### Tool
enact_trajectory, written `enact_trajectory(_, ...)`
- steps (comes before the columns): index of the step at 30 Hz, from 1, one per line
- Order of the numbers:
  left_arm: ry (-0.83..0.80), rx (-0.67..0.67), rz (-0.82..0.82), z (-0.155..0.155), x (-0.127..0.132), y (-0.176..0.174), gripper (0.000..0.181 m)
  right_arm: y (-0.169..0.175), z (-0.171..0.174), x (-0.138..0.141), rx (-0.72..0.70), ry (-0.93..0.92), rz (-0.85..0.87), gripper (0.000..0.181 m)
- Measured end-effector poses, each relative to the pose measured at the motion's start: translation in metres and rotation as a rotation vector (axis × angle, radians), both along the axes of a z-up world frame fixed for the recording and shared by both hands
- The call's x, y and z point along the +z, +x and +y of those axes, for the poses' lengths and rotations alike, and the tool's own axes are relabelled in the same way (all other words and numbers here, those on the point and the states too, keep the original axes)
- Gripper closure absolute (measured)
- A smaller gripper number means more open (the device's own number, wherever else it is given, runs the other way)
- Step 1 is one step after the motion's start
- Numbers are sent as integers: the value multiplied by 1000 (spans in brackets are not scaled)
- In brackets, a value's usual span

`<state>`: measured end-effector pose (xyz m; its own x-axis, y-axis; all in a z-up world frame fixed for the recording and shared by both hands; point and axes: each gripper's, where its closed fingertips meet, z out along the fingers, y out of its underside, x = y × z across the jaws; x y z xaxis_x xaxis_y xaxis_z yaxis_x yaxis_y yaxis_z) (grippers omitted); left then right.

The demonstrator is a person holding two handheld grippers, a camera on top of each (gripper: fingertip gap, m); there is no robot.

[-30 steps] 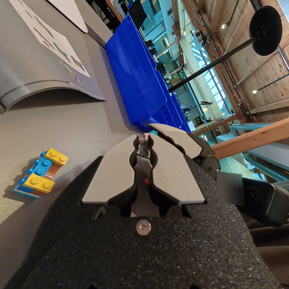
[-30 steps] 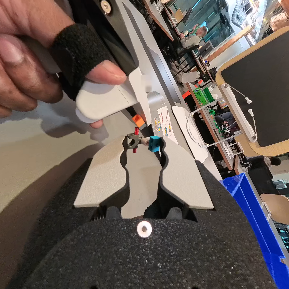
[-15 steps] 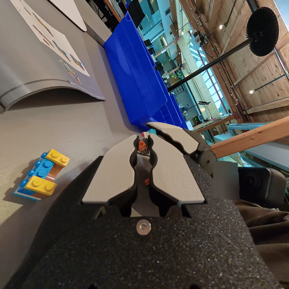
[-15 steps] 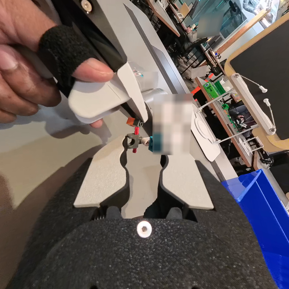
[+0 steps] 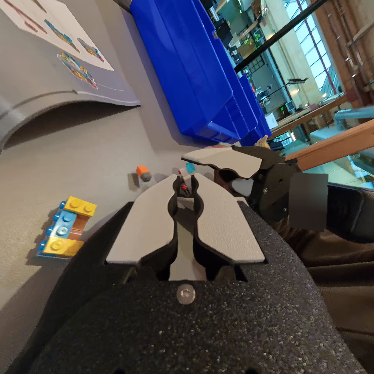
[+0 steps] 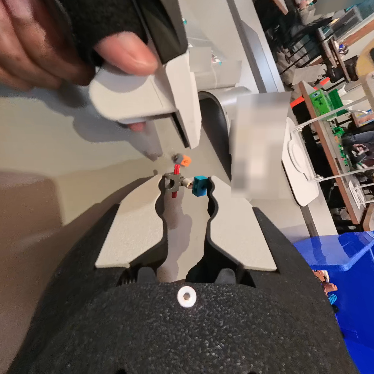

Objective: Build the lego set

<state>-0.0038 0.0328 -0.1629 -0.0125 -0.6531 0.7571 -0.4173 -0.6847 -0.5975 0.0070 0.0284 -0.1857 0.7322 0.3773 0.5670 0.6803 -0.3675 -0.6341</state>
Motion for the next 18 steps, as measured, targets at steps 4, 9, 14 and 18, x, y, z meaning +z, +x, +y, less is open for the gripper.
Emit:
enact_trajectory(4, 148, -69, 15, 9, 4, -4, 169, 5, -5, -5, 22, -47, 4, 142)
enact_trajectory(9, 321, -90, 35, 22, 5, -6, 169, 12, -10, -13, 16, -118, 27, 142)
enact_trajectory(14, 386, -141, 70, 15, -6, -6, 169, 15, -17, -16, 42, -193, 12, 141)
enact_trajectory(18, 410, -187, 88, 10, -12, -6, 169, 16, -27, -18, 96, -301, -6, 142)
